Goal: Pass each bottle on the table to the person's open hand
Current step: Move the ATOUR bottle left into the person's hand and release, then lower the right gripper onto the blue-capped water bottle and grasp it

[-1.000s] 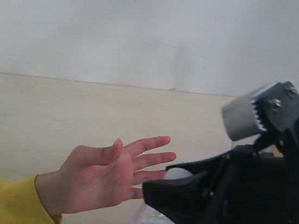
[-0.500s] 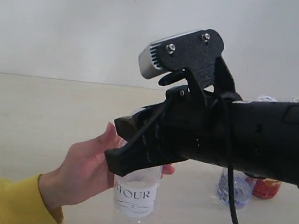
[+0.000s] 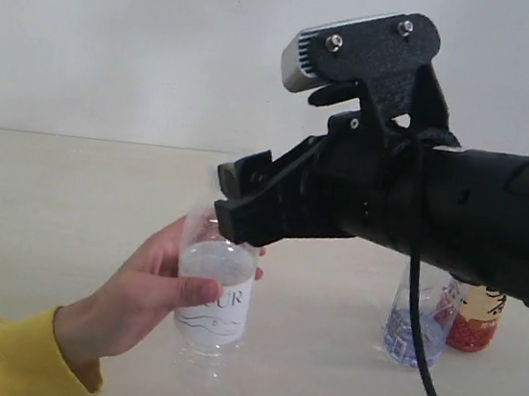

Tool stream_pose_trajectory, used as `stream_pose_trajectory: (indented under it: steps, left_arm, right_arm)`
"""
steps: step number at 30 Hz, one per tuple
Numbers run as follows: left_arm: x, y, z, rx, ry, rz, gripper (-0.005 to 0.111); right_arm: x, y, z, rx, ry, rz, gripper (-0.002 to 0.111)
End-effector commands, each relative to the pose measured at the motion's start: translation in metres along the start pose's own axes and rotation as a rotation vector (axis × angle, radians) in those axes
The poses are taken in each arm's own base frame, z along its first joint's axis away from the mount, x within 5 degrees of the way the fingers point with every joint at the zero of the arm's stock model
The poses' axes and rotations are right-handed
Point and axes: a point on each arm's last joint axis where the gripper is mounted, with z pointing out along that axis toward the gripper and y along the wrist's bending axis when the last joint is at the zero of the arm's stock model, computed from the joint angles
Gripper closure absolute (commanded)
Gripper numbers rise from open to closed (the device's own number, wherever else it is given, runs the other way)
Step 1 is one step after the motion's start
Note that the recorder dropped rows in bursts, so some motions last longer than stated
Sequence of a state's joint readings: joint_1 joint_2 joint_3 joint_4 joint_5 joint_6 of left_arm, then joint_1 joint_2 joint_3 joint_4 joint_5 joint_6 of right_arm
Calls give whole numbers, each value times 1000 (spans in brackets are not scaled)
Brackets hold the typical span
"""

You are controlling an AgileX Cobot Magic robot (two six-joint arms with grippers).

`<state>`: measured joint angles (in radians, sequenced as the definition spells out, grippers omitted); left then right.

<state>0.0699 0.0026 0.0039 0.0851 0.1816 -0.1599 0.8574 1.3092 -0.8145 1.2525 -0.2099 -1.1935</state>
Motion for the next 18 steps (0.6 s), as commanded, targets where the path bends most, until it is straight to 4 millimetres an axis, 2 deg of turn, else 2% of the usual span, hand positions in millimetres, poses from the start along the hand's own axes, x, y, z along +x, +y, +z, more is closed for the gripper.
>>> stream_pose_trajectory:
  steps: [1, 3, 4, 5, 6, 7, 8, 10, 12, 14, 15, 17, 18]
  left_arm:
    - [-1, 0, 0, -2, -6, -1, 103]
    - [-1, 0, 0, -2, -6, -1, 103]
    - [-1, 0, 0, -2, -6, -1, 103]
    - [-1, 0, 0, -2, -6, -1, 103]
    - [-1, 0, 0, -2, -6, -1, 103]
    - [-1, 0, 0, -2, -6, -1, 103]
    - [-1, 0, 0, -2, -6, -1, 103]
    - [-1, 0, 0, -2, -6, -1, 103]
    - [-1, 0, 0, -2, -6, -1, 103]
    - [-1, 0, 0, -2, -6, -1, 103]
    - [-1, 0, 0, -2, -6, -1, 103]
    - [-1, 0, 0, -2, -6, -1, 103]
    - [-1, 0, 0, -2, -6, -1, 103]
  right_arm:
    - [-23, -10, -25, 56, -119, -5, 29]
    - [-34, -15, -42, 82, -177, -18, 29]
    - [-43, -25, -63, 156, -225, -36, 29]
    - [-45, -30, -72, 204, -228, -65, 29]
    - [-45, -45, -95, 324, -190, -69, 29]
    - [-43, -51, -103, 377, -163, -58, 29]
    - [-40, -59, -121, 444, -167, -76, 29]
    - [-32, -62, -133, 442, -190, -46, 29]
    - [-18, -66, -129, 482, -140, -54, 29]
    - [-3, -62, -113, 415, -94, -57, 29]
    - [8, -67, -100, 433, -44, -10, 29]
    - [16, -80, -86, 468, -50, 41, 29]
    - [16, -82, -81, 426, -62, 66, 29]
